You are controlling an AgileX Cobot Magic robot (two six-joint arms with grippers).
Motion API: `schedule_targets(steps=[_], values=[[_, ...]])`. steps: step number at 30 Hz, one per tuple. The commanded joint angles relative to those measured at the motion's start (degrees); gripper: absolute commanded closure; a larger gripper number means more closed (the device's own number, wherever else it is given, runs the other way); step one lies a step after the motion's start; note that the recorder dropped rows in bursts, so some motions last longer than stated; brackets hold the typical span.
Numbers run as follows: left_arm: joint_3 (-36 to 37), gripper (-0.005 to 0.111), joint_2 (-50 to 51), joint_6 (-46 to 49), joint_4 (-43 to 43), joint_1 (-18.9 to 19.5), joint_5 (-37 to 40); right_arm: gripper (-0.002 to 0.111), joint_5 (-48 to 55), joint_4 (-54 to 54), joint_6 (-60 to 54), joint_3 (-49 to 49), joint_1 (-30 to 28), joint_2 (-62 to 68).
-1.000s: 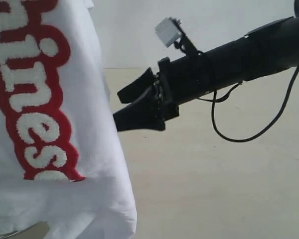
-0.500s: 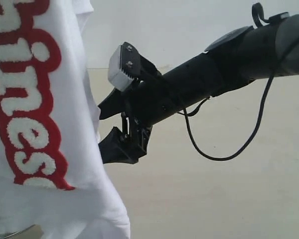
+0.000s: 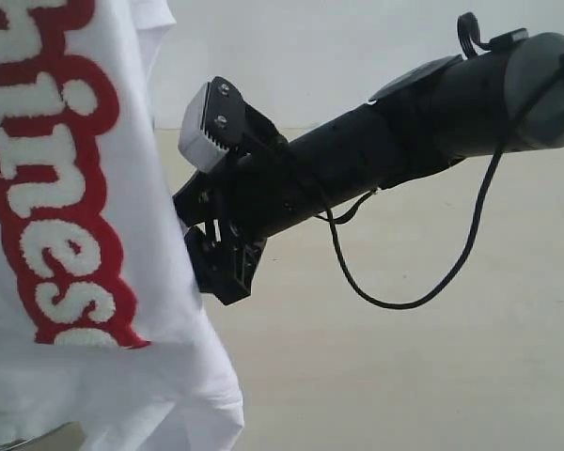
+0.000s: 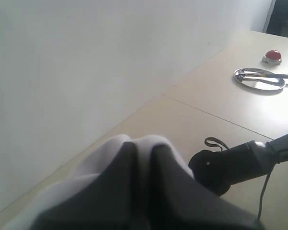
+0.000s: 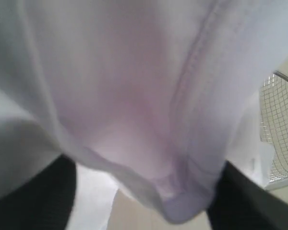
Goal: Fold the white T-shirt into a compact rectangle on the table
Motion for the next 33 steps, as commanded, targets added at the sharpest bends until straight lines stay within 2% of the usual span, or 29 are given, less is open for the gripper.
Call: schedule_targets(steps=[1,2,5,13,18,28,33], values=[[-0.5,0.102,-0.2,-0.6,-0.9,-0.2,-0.8,0.094,0.8,-0.9,3.8,-0.2,0.1,-0.4],[-0.5,0.102,-0.2,-0.6,-0.9,-0.2,-0.8,0.109,0.8,-1.9,4.2,-0.2,0.1,-0.4],[-0.5,0.102,-0.2,-0.6,-0.9,-0.2,-0.8,0.108,-0.2,-5.5,7.1,-0.2,0.0,-0.6],[-0.5,0.102,-0.1,-0.6,-0.9,-0.2,-0.8,0.109,-12.0,-24.5,29.6,-0.2,-1.1,-8.3],[-0.5,0.102,-0.1,-0.6,-0.9,-0.2,-0.8,0.109,-11.3,-25.3,36.9,-0.2,-5.1,-14.6],[-0.5,0.102,1.0,-0.6,-1.1,-0.2,-0.8,0.109,-9.1,-33.8,52.9,-0.2,-13.9,-29.9],[-1.1,0.102,1.8,2.8,-10.5,-0.2,-1.2,0.109,-8.5,-36.1,57.6,-0.2,-17.4,-40.9]])
